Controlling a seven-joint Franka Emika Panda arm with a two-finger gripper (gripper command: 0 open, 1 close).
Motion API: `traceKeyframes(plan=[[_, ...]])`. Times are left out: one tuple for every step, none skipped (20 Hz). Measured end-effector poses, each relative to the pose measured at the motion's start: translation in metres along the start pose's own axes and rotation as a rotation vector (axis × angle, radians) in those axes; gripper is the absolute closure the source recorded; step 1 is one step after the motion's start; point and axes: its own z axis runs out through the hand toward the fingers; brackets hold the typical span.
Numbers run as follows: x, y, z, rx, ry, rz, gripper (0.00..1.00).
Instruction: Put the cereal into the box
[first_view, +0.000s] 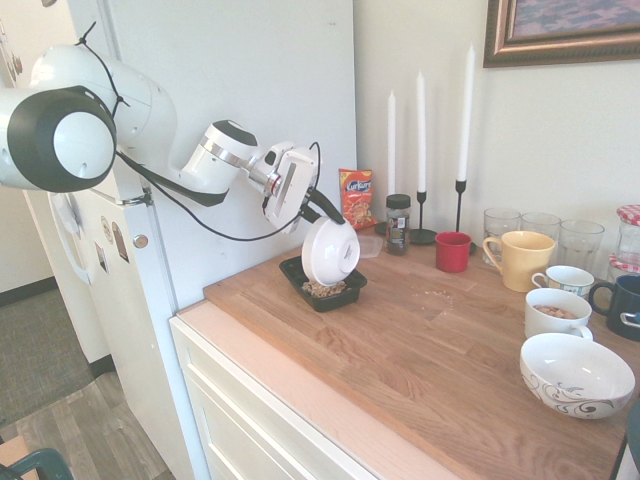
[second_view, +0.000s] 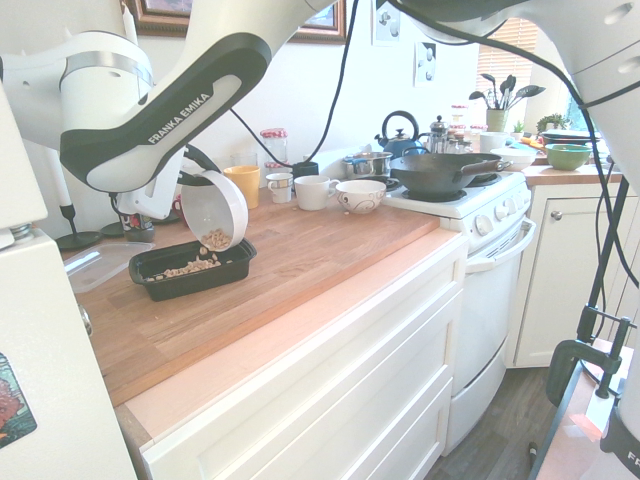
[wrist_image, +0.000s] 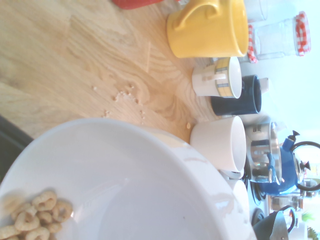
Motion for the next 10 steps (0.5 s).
traceKeyframes(plan=[[-0.003, -0.004, 0.003, -0.005, 0.004, -0.007, 1.00], [-0.006, -0.009, 0.006, -0.010, 0.008, -0.013, 1.00], [-0.008, -0.014, 0.009, -0.015, 0.012, -0.019, 1.00], [-0.010, -0.019, 0.012, -0.019, 0.017, -0.023, 1.00], [-0.011, -0.024, 0.015, -0.022, 0.021, -0.025, 1.00], [-0.011, -0.029, 0.016, -0.024, 0.028, -0.026, 1.00], [-0.010, -0.032, 0.016, -0.027, 0.036, -0.024, 1.00], [-0.009, -0.034, 0.015, -0.029, 0.042, -0.021, 1.00], [-0.007, -0.034, 0.014, -0.033, 0.047, -0.019, 1.00], [-0.006, -0.033, 0.013, -0.038, 0.050, -0.016, 1.00]])
